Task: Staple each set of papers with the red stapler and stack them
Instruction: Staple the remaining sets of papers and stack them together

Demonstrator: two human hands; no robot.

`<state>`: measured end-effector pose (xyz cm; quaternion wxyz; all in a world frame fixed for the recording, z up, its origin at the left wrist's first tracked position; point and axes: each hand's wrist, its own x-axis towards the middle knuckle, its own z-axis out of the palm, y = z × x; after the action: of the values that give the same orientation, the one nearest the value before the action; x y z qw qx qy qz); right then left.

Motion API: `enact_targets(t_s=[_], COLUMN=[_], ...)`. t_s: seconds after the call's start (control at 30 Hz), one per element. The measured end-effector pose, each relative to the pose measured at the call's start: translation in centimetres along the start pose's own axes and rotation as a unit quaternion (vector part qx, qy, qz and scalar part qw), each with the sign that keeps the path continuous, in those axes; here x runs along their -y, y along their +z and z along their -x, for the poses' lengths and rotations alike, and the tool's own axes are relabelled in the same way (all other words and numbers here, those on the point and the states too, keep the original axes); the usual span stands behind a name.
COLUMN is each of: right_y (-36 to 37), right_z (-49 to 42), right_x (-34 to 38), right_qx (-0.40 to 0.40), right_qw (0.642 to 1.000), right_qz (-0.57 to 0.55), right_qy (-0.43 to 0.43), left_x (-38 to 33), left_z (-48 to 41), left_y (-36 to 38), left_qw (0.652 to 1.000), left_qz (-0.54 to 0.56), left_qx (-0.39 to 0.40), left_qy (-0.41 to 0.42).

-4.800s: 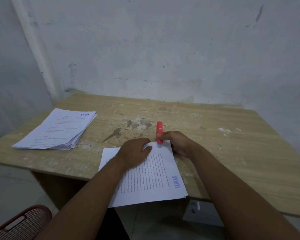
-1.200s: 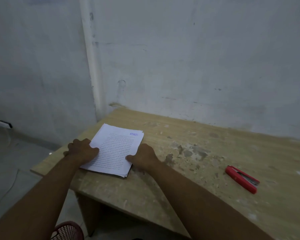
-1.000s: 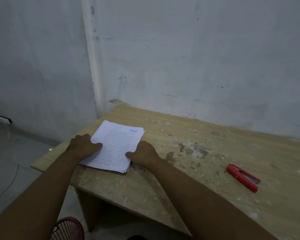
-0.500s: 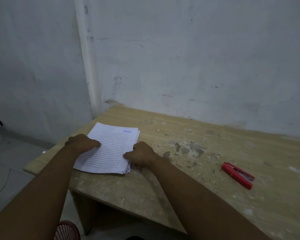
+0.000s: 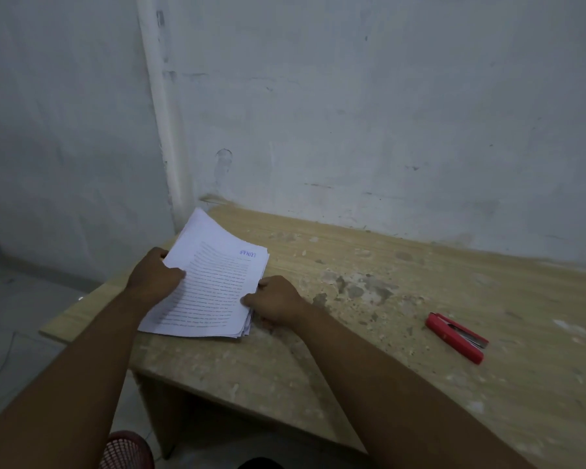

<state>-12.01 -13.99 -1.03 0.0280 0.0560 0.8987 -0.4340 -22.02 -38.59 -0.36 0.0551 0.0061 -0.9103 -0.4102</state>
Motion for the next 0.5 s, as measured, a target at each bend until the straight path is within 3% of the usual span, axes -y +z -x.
enact_targets(t_s=[0.13, 0.27, 0.37, 0.5], right_y=[-0.6, -2.6, -4.3, -5.1], right_z=[0.4, 1.0, 1.5, 1.9], right_x=[0.5, 2.2, 3.9, 5.5], right_qx=[-0.1, -0.074, -0.153, -0.206], right_qw=[0.984, 0.939, 0.947, 0.939], right_qz=[-0.126, -0.333, -0.261, -0.189], right_qy=[0.07, 0.044, -0.109, -0.2], left_x=[-1.5, -2.8, -3.9, -5.4], left_z=[1.7, 3.2, 3.6, 3.7], left_y=[-0.8, -2.0, -2.5, -3.0], left_qw=[0.988, 0.959, 0.946, 0.937], left_qz=[0.137, 0.24, 0.263, 0.282], left_qx=[-0.041, -0.061, -0.07, -0.075], left_qy=[0.066, 0.142, 0.178, 0.191])
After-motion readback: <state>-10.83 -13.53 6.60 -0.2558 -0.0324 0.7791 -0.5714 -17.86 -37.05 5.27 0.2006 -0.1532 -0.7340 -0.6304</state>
